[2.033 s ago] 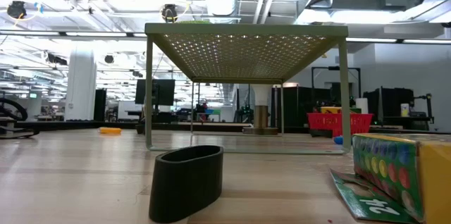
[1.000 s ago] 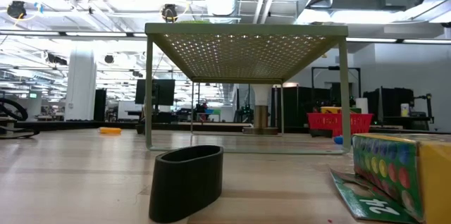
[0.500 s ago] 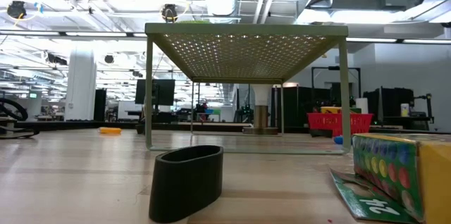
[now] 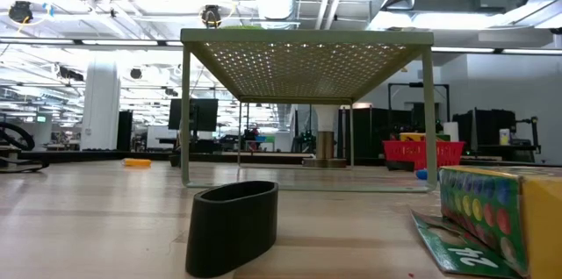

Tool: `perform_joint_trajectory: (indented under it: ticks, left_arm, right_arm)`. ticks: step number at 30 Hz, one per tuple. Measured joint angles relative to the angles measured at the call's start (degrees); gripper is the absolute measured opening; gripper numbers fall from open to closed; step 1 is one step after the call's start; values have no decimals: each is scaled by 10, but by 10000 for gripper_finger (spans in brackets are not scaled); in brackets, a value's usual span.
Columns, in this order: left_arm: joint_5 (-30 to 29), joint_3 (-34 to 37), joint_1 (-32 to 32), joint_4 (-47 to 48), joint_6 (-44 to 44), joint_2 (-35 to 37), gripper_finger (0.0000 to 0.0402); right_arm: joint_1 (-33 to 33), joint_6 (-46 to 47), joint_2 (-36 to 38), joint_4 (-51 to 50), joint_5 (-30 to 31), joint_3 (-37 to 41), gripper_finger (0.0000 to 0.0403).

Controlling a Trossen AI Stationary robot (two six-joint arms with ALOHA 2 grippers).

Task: Pick & Place Office Desk Supplies
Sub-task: Put the yellow crayon box into the red bin

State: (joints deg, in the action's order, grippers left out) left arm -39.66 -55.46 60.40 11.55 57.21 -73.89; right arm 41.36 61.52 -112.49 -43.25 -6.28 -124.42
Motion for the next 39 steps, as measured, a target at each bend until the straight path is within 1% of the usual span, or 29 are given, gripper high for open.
perform_joint_trajectory:
  ticks: [5,7,9,12,14,17,20,24,28,32,36,39]
  left_arm:
    - [0,0,0,0,0,0,84]
    - [0,0,0,0,1,0,84]
    - [0,0,0,0,1,0,84]
    - [0,0,0,0,5,0,84]
    - [0,0,0,0,6,0,84]
    - [-6,0,-1,0,6,0,84]
    - [-11,0,-6,0,2,0,84]
    - [-13,0,-14,0,-12,0,84]
    - [-14,0,-17,0,-18,0,84]
    - [-19,0,-16,0,-19,0,84]
    - [-19,0,-16,0,-19,0,84]
    - [-25,0,-16,2,-19,0,84]
  right_arm:
    - [13,-86,-33,-19,5,1,400]
    - [20,-95,-47,-46,26,1,400]
    - [30,-90,-59,-88,64,1,400]
    - [43,-56,-70,-187,138,1,400]
    - [50,-24,-69,-260,197,1,400]
    - [61,18,-64,-339,288,1,400]
    - [60,70,-64,-391,337,1,400]
    - [55,135,-68,-415,347,7,400]
    - [50,159,-68,-383,342,20,400]
    - [62,137,-68,-336,349,19,400]
    - [72,118,-68,-330,340,19,400]
    - [80,63,-69,-330,327,19,400]
